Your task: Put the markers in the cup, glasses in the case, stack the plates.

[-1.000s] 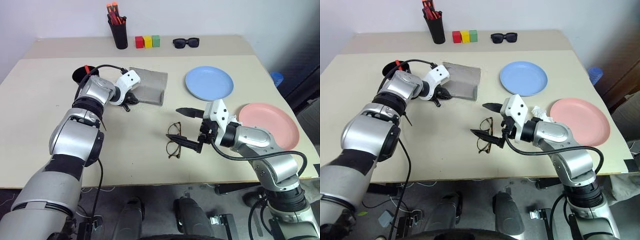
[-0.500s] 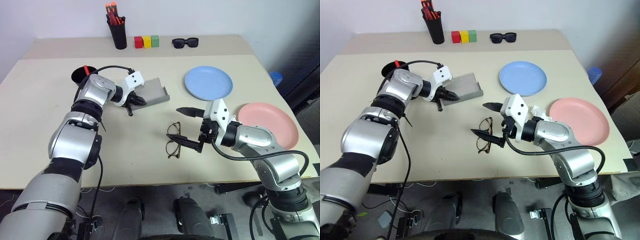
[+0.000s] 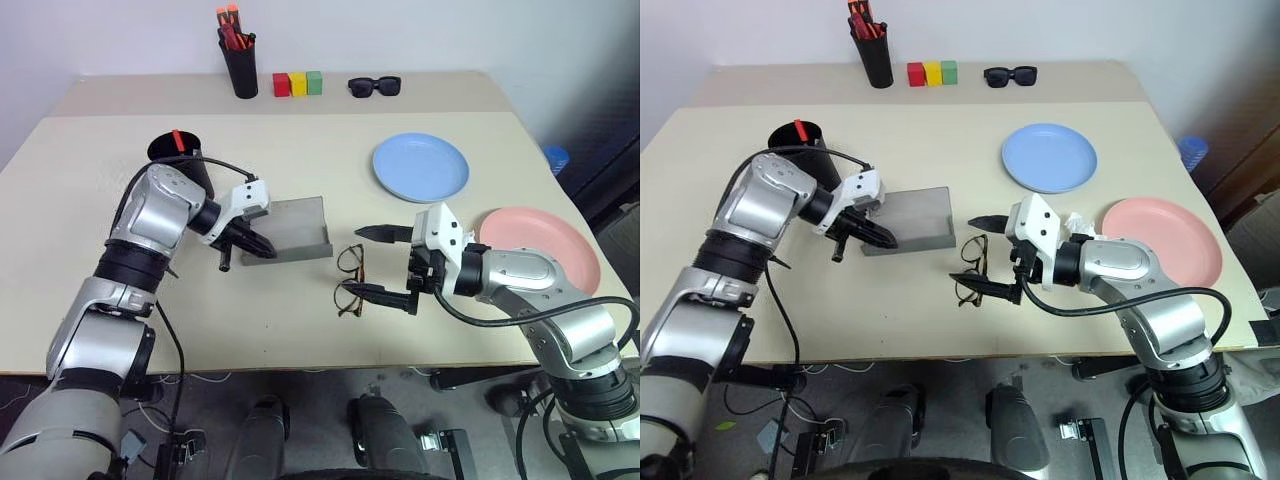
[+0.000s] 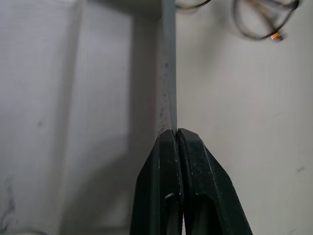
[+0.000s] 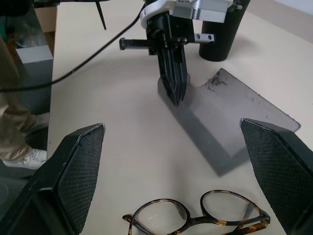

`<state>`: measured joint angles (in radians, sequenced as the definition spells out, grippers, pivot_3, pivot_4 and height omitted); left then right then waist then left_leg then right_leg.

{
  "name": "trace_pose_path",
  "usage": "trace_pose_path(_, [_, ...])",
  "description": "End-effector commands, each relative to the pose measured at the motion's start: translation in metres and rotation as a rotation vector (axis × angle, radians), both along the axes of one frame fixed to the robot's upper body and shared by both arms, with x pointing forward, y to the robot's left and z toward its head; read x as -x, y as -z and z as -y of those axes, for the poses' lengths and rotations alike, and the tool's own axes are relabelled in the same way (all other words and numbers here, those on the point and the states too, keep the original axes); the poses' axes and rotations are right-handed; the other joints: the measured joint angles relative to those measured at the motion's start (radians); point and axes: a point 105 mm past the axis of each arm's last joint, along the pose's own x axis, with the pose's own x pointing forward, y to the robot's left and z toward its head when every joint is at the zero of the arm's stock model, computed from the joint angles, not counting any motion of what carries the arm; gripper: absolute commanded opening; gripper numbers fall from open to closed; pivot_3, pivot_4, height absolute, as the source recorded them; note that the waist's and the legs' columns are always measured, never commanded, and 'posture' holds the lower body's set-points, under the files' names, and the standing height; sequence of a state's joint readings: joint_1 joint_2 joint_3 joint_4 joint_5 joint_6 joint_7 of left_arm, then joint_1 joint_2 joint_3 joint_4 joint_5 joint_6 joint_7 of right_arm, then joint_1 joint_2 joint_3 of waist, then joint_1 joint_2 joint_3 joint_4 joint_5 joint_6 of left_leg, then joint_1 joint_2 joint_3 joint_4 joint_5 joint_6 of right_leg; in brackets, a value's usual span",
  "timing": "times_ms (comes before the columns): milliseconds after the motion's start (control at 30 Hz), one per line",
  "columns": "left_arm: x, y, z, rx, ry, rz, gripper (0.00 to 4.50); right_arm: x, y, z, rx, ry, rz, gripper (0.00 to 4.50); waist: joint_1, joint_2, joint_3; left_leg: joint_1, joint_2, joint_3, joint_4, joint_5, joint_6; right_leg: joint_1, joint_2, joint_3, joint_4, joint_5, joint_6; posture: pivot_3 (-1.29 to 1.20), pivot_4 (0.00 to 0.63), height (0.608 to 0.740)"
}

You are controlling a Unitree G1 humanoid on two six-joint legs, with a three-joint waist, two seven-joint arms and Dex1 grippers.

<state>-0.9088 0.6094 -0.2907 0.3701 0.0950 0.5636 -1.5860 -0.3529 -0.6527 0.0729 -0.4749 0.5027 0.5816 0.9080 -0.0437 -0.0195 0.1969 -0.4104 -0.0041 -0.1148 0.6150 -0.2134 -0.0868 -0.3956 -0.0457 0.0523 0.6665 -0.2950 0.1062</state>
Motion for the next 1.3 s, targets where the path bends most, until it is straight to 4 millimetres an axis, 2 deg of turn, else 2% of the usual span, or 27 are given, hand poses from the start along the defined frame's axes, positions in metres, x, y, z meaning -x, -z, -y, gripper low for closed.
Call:
trace_pose_path(33, [0.005, -0.004, 0.0, -0.019, -0.001, 0.032, 0.03, 0.004, -0.006, -0.004, -0.002, -0.025, 0.036, 4.5, -0.002, 0.0, 0.0, 0.0, 0.0, 0.0, 0.0, 0.0, 0.0, 0.0, 0.0, 0.0, 0.0, 0.0, 0.0, 0.0, 0.15, 0.74])
trace_pose_path(467, [0.015, -0.006, -0.02, -0.067, 0.005, 0.03, 0.03, 0.001, 0.003, 0.003, 0.029, 0.017, -0.038, 4.5, 0.0, 0.0, 0.0, 0.001, 0.0, 0.0, 0.0, 0.0, 0.0, 0.0, 0.0, 0.0, 0.001, 0.0, 0.0, 0.0, 0.15, 0.74])
trace_pose_path(567, [0.009, -0.007, -0.019, -0.043, -0.027, 0.06, 0.88, -0.002, 0.006, 0.005, 0.016, 0.046, -0.101, 4.5, 0.001, 0.0, 0.0, 0.001, 0.0, 0.0, 0.0, 0.0, 0.0, 0.0, 0.0, 0.0, 0.0, 0.0, 0.0, 0.0, 0.15, 0.74])
trace_pose_path(667, [0.005, -0.017, -0.011, 0.05, -0.046, 0.08, 2.34, -0.008, 0.009, 0.012, 0.014, 0.108, -0.183, 4.5, 0.002, 0.0, 0.0, 0.0, 0.0, 0.0, 0.0, 0.0, 0.0, 0.0, 0.0, 0.0, 0.0, 0.0, 0.0, 0.0, 0.15, 0.74])
trace_pose_path(800, [0.006, -0.039, 0.0, 0.204, -0.036, 0.114, 2.34, -0.011, 0.016, 0.021, 0.028, 0.178, -0.278, 4.5, 0.0, 0.0, 0.0, 0.0, 0.0, 0.0, 0.0, 0.0, 0.0, 0.0, 0.0, 0.0, 0.0, 0.0, 0.0, 0.0, 0.15, 0.74])
trace_pose_path(900, [0.012, -0.054, 0.005, 0.34, 0.002, 0.244, 2.34, -0.02, 0.026, 0.031, -0.021, 0.3, -0.42, 4.5, -0.003, 0.0, 0.0, 0.0, 0.0, 0.0, 0.0, 0.0, 0.0, 0.0, 0.0, 0.0, 0.001, 0.0, 0.0, 0.0, 0.15, 0.74])
trace_pose_path(967, [0.026, -0.047, 0.0, 0.348, 0.048, 0.314, 2.34, -0.025, 0.033, 0.033, -0.069, 0.372, -0.526, 4.5, -0.006, 0.001, -0.001, 0.001, 0.001, 0.001, 0.0, 0.0, 0.0, 0.0, 0.0, 0.001, 0.001, 0.0, 0.0, 0.0, 0.15, 0.74])
trace_pose_path(1033, [0.041, -0.031, -0.007, 0.334, 0.082, 0.35, 2.34, -0.027, 0.04, 0.031, -0.096, 0.418, -0.609, 4.5, -0.008, 0.002, -0.001, 0.002, 0.002, 0.002, -0.001, 0.0, 0.0, 0.0, 0.0, 0.002, 0.001, 0.0, -0.001, 0.0, 0.15, 0.74])
trace_pose_path(1100, [0.053, -0.023, -0.009, 0.395, 0.083, 0.385, 2.34, -0.028, 0.042, 0.027, -0.139, 0.439, -0.668, 4.5, -0.001, 0.002, -0.001, 0.002, 0.002, 0.002, -0.001, 0.0, 0.0, -0.001, 0.0, 0.002, 0.001, 0.0, -0.001, 0.0, 0.15, 0.74])
trace_pose_path(1200, [0.069, -0.016, -0.012, 0.48, 0.045, 0.374, 2.34, -0.03, 0.044, 0.02, -0.172, 0.456, -0.721, 4.5, 0.009, 0.002, -0.001, 0.001, 0.002, 0.002, 0.0, 0.0, 0.0, -0.001, 0.0, 0.002, 0.001, 0.001, -0.002, 0.0, 0.15, 0.74])
trace_pose_path(1300, [0.082, -0.003, -0.021, 0.469, -0.013, 0.357, 2.34, -0.031, 0.049, 0.016, -0.175, 0.48, -0.761, 4.5, 0.007, 0.002, -0.001, 0.001, 0.001, 0.002, 0.0, 0.0, 0.0, 0.0, -0.001, 0.002, 0.0, 0.001, -0.002, 0.0, 0.15, 0.74])
